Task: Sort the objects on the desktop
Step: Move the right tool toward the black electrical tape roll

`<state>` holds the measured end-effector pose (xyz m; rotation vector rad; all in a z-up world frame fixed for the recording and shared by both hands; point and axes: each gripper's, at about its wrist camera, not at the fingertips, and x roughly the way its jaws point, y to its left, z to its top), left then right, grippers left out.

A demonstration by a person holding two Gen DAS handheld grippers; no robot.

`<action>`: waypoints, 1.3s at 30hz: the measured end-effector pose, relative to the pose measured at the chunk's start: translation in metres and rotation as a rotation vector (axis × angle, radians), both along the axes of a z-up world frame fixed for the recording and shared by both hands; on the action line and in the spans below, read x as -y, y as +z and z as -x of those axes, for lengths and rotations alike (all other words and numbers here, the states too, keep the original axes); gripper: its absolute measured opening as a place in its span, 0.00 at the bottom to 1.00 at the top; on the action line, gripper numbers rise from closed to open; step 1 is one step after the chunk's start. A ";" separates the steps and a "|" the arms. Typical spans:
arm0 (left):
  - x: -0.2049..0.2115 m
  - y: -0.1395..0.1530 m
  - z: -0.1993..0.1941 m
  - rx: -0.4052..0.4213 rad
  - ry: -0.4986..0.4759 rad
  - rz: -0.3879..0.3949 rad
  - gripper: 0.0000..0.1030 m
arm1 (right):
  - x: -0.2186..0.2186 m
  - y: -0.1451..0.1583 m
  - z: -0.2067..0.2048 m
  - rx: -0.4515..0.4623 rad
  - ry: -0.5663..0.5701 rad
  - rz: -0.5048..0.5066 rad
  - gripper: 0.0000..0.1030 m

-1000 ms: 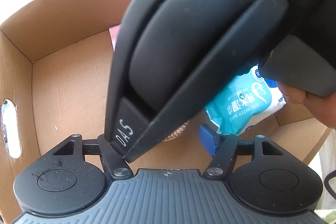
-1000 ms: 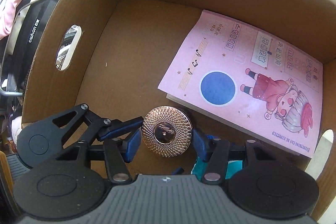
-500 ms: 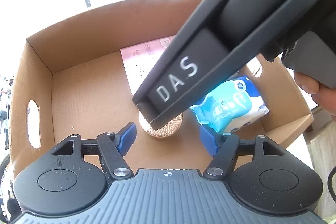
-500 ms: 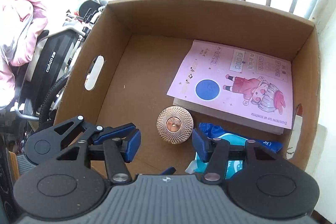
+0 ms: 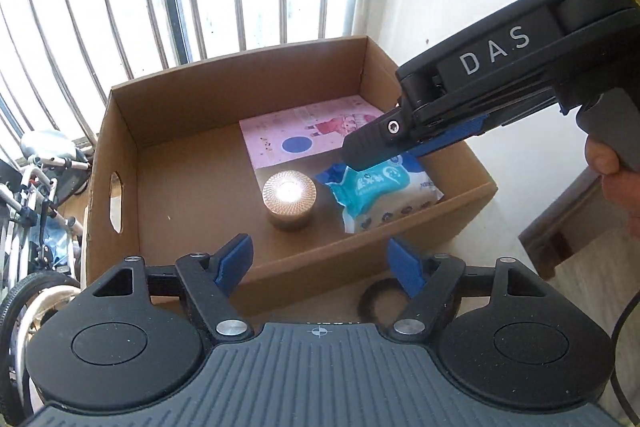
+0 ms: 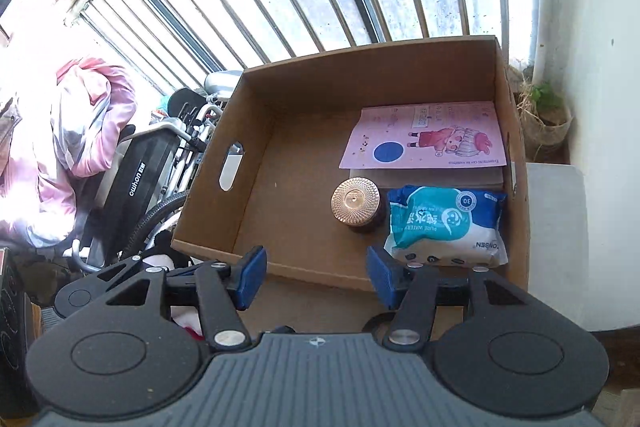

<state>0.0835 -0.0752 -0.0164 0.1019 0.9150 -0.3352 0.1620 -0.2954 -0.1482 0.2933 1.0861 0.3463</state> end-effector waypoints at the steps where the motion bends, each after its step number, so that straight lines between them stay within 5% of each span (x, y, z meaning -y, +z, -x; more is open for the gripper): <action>1: 0.004 -0.030 0.013 0.003 -0.006 0.006 0.74 | 0.001 -0.002 0.010 -0.006 0.002 0.013 0.57; 2: 0.019 -0.068 0.022 0.006 -0.014 0.013 0.76 | 0.001 -0.005 0.018 -0.012 0.003 0.023 0.57; 8: 0.044 -0.114 0.036 -0.073 -0.074 0.029 0.81 | 0.008 -0.054 0.058 -0.091 -0.040 0.090 0.57; 11: 0.061 -0.154 0.031 -0.145 -0.096 -0.006 0.81 | 0.009 -0.087 0.059 -0.127 -0.046 0.135 0.57; 17: 0.077 -0.203 0.001 -0.139 -0.139 -0.029 0.81 | 0.008 -0.128 0.040 -0.134 -0.022 0.180 0.51; 27: 0.101 -0.229 -0.015 -0.112 -0.183 -0.099 0.67 | 0.015 -0.160 0.020 -0.177 -0.008 0.175 0.30; 39: 0.104 -0.231 -0.025 -0.110 -0.172 -0.099 0.59 | 0.010 -0.165 0.015 -0.171 0.056 0.180 0.21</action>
